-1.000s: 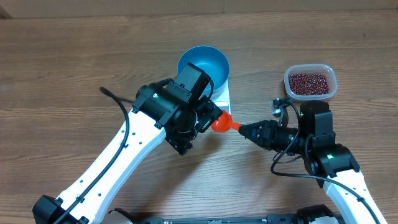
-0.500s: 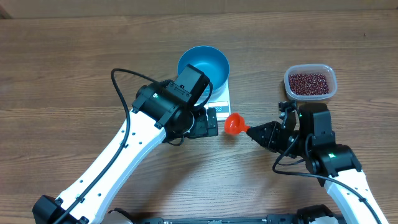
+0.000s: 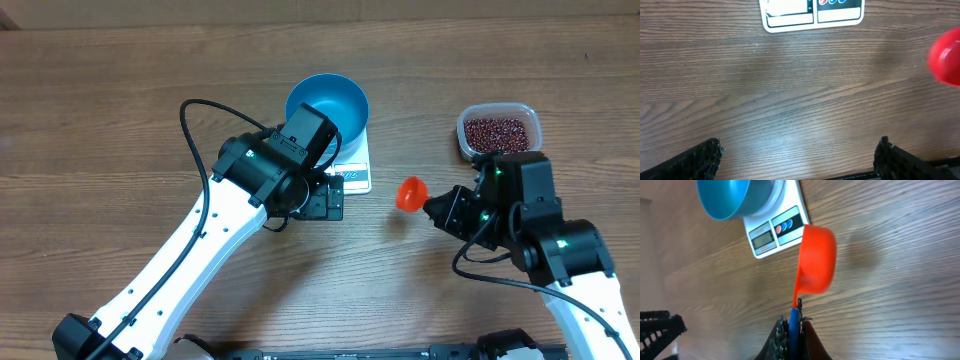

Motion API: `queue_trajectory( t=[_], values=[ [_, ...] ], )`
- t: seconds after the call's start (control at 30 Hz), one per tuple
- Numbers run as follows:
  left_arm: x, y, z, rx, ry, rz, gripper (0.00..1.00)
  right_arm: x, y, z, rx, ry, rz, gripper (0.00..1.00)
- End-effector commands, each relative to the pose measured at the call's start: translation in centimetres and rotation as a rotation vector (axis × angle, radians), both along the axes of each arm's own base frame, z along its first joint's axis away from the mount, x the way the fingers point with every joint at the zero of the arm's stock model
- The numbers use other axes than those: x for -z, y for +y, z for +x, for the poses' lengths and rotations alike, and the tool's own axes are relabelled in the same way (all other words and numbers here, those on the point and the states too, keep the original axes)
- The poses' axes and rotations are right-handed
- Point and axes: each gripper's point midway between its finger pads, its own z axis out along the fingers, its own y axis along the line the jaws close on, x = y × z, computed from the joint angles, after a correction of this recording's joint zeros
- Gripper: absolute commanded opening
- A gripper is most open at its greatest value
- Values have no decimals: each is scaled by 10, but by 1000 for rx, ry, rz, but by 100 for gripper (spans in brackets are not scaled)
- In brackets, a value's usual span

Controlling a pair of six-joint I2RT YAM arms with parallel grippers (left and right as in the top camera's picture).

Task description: Scoop item into bowl and weigh 150g on scale

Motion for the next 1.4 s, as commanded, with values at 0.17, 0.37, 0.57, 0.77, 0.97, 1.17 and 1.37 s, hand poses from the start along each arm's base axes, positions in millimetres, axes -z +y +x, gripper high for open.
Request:
queue_trajectory(
  t=[0.17, 0.37, 0.57, 0.77, 0.97, 1.17, 1.37],
  values=[
    [-11, 8, 8, 21, -71, 44, 100, -37, -23, 0, 66, -45, -121, 4],
    [-11, 9, 9, 20, -73, 46, 99, -55, -41, -8, 115, -43, -204, 4],
    [-11, 8, 9, 19, -76, 43, 100, -73, -61, -13, 173, -62, -293, 4],
    [-13, -1, 11, 3, -75, -10, 99, -76, -66, -14, 187, -67, -315, 4],
    [-13, 1, 14, 25, -92, 8, 100, -75, -68, -15, 192, -62, -327, 4],
    [-14, 5, 19, 71, -127, 49, 90, -75, -68, -15, 192, -61, -326, 4],
    [-15, 3, 22, 120, -151, 55, 9, -75, -68, -15, 192, -60, -327, 4]
  ],
)
